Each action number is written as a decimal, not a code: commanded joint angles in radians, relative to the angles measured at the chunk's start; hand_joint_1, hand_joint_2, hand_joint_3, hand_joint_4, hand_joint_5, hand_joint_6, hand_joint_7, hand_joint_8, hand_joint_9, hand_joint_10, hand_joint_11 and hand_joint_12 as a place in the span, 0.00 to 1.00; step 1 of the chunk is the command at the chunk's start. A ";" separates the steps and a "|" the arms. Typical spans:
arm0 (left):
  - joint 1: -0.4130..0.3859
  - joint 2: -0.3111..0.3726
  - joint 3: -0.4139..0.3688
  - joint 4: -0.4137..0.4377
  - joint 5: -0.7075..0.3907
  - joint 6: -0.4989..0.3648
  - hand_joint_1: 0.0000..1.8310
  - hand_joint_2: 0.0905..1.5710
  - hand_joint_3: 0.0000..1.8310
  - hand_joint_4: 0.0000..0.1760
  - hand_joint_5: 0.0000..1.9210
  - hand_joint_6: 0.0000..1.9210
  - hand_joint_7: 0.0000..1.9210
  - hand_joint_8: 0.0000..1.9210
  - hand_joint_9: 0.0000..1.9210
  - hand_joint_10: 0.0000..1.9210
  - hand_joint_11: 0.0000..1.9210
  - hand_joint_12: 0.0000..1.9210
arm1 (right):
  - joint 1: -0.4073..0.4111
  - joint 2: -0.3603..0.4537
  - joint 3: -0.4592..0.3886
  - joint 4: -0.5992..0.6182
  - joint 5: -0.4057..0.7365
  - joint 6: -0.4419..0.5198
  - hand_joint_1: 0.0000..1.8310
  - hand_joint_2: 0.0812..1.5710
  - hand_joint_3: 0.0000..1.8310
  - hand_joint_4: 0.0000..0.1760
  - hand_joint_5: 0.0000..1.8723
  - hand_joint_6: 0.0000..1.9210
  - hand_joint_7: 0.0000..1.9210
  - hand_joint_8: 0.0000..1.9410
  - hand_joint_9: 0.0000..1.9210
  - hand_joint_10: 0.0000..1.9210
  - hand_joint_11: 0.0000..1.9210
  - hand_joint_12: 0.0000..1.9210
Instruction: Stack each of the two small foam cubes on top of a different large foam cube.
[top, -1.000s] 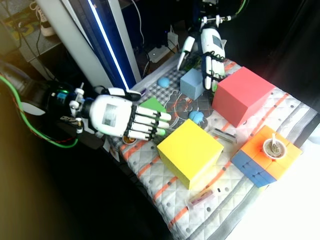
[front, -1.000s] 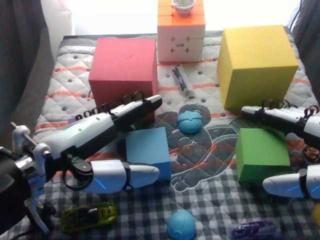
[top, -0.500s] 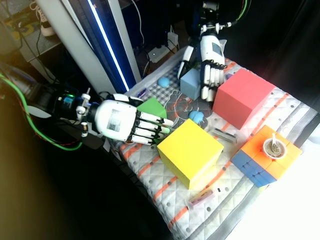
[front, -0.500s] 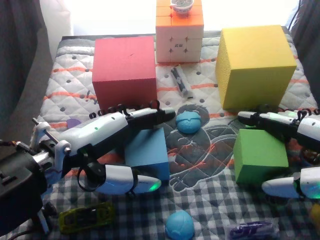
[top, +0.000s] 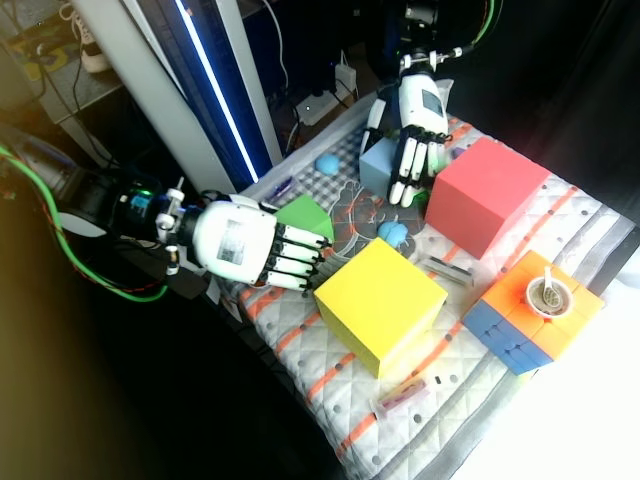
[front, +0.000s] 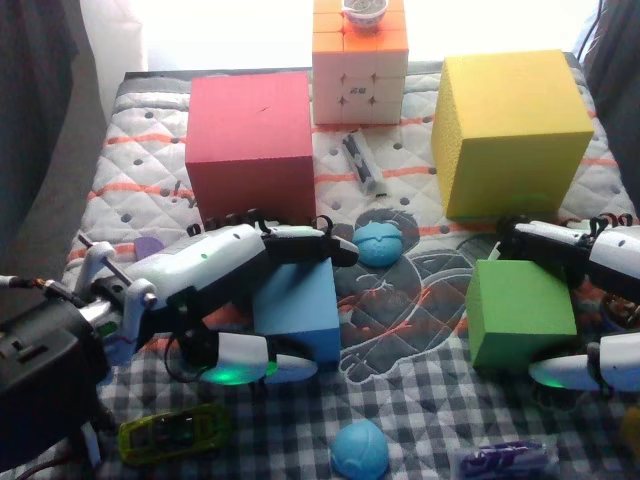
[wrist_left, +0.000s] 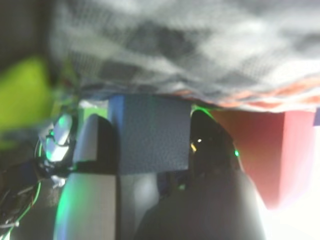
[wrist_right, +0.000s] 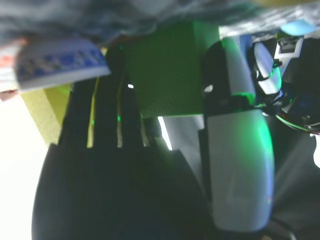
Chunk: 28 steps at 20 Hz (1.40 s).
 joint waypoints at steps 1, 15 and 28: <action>0.014 -0.019 0.009 -0.011 -0.015 0.017 0.81 0.72 0.00 0.00 0.11 0.45 0.01 0.60 0.05 0.78 0.06 0.85 | 0.012 -0.003 0.002 -0.006 0.083 0.002 0.65 0.71 0.00 0.00 0.05 0.62 0.16 0.70 0.16 0.81 0.05 0.99; -0.014 0.115 -0.117 0.111 -0.249 0.018 0.85 0.85 0.00 0.14 0.01 0.95 0.03 0.94 0.21 0.98 0.07 1.00 | 0.078 0.078 -0.047 -0.053 0.241 0.002 0.58 0.88 0.00 0.00 0.21 0.90 0.32 0.88 0.25 0.98 0.30 1.00; -0.081 0.189 -0.149 0.182 -0.442 0.019 0.88 0.79 0.00 0.00 0.02 0.85 0.00 0.85 0.28 0.90 0.27 1.00 | 0.178 0.124 -0.029 -0.085 0.365 0.002 0.72 0.83 0.00 0.00 0.08 0.81 0.30 0.84 0.26 0.96 0.31 1.00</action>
